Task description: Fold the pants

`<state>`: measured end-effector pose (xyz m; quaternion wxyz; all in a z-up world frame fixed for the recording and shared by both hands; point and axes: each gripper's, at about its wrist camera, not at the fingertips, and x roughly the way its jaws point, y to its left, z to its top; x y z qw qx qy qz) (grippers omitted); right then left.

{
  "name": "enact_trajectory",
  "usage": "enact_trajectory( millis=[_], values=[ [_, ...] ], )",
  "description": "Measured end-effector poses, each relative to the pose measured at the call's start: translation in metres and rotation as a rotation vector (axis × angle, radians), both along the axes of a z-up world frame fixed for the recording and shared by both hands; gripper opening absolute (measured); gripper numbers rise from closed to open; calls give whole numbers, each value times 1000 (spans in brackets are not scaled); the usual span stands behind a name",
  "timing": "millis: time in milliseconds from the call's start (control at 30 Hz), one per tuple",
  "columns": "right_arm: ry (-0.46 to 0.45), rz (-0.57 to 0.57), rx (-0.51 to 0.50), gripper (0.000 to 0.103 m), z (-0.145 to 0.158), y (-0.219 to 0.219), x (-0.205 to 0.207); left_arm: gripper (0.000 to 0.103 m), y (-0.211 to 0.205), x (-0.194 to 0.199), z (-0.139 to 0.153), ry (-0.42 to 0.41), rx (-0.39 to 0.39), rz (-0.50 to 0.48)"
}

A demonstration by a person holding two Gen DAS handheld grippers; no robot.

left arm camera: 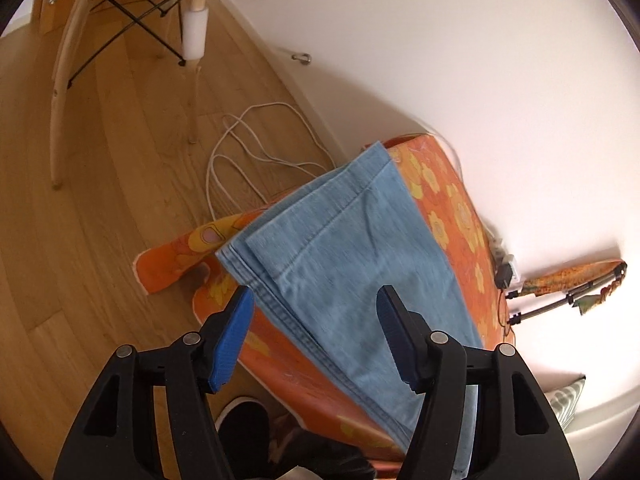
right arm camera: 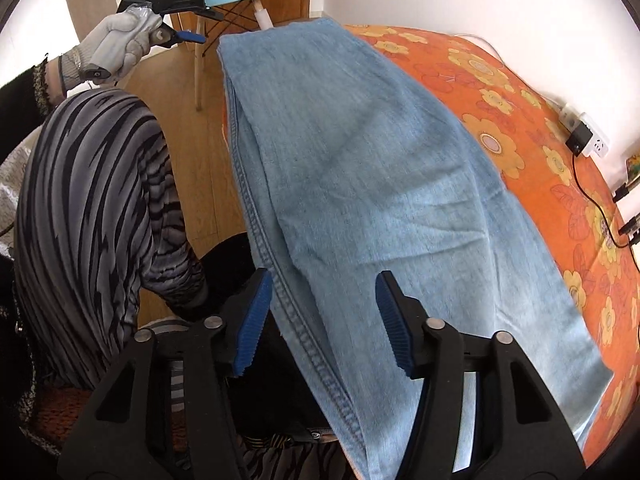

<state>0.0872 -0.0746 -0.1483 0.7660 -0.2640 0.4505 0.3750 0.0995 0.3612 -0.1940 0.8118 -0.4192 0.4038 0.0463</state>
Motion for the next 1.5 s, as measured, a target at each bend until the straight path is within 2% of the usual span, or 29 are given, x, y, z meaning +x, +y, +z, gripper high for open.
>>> enact_trajectory(
  millis=[67,167,333,400,467,500,600,767,867,1000,1100,1233,1400,1500],
  values=[
    [8,-5,-2,47,-3,5,5,63,-1,9,-4,10,14,-12],
    [25,-2,0,46,-7,8,8,63,-2,21,-8,28,50,-23],
    [13,6,-23,44,-13,7,0,61,7,28,-20,39,24,9],
    [11,-1,-27,35,-15,7,2,53,8,29,-23,44,41,22],
    [14,-15,-26,28,-17,7,4,27,8,30,-24,58,71,25],
    [14,-18,-25,25,-17,7,5,22,7,30,-25,66,92,29],
    [17,-16,-23,13,-17,6,4,17,7,29,-24,62,130,30],
    [25,-11,-8,5,-13,5,3,9,2,29,-17,51,180,12],
    [39,-16,11,3,-7,4,2,8,3,30,-12,40,196,12],
    [83,-29,95,3,7,-2,3,8,7,29,-7,20,199,21],
    [89,-15,78,3,3,-1,0,8,12,27,-7,13,186,36],
    [108,18,7,3,-21,6,-6,8,13,28,-4,10,199,36],
    [137,42,20,2,-24,13,-5,8,15,26,-6,10,188,49],
    [152,33,47,2,-15,5,-1,8,9,29,-10,41,217,33]
  ],
)
